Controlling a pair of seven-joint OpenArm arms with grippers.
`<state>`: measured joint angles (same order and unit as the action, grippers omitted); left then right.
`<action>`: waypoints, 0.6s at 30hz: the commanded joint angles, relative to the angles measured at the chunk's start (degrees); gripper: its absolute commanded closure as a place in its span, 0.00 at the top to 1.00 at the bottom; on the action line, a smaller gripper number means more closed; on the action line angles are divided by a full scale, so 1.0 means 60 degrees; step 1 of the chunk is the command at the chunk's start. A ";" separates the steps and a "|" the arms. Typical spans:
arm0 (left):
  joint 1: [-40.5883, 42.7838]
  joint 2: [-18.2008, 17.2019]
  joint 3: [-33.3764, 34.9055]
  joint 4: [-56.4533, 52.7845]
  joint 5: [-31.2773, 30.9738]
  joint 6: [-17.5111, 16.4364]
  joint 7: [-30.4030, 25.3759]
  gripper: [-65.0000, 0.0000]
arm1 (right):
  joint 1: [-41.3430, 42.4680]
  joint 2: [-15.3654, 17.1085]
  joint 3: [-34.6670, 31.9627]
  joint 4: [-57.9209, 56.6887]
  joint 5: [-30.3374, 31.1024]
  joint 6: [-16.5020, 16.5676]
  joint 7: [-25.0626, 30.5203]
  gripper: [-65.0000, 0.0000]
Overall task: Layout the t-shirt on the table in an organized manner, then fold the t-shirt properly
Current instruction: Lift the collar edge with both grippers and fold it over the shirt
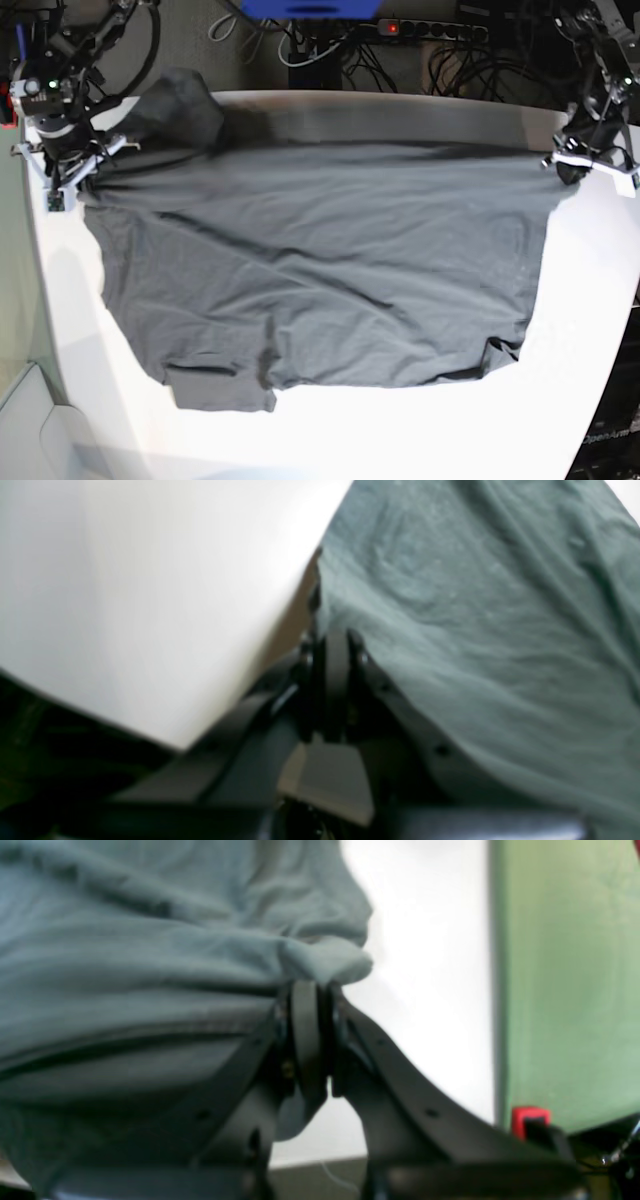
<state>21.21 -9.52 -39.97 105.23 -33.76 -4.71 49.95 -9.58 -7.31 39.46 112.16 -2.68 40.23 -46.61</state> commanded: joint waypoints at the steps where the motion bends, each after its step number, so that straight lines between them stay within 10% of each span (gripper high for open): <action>1: -0.0041 -0.0121 -0.0057 0.0286 -0.0037 -0.0028 -0.0201 0.00 | 0.0154 0.0083 -0.0006 0.0245 0.0131 -0.0038 0.0230 0.00; 18: -0.0407 -0.0135 -0.0541 0.0857 -0.0037 -0.0028 -0.0201 0.00 | 0.0491 0.0200 0.0053 0.0582 0.0102 -0.0038 0.0245 0.00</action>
<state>18.90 -9.50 -42.46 109.25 -34.15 -4.99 50.33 -7.05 -6.55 39.59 114.45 -2.50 40.25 -46.35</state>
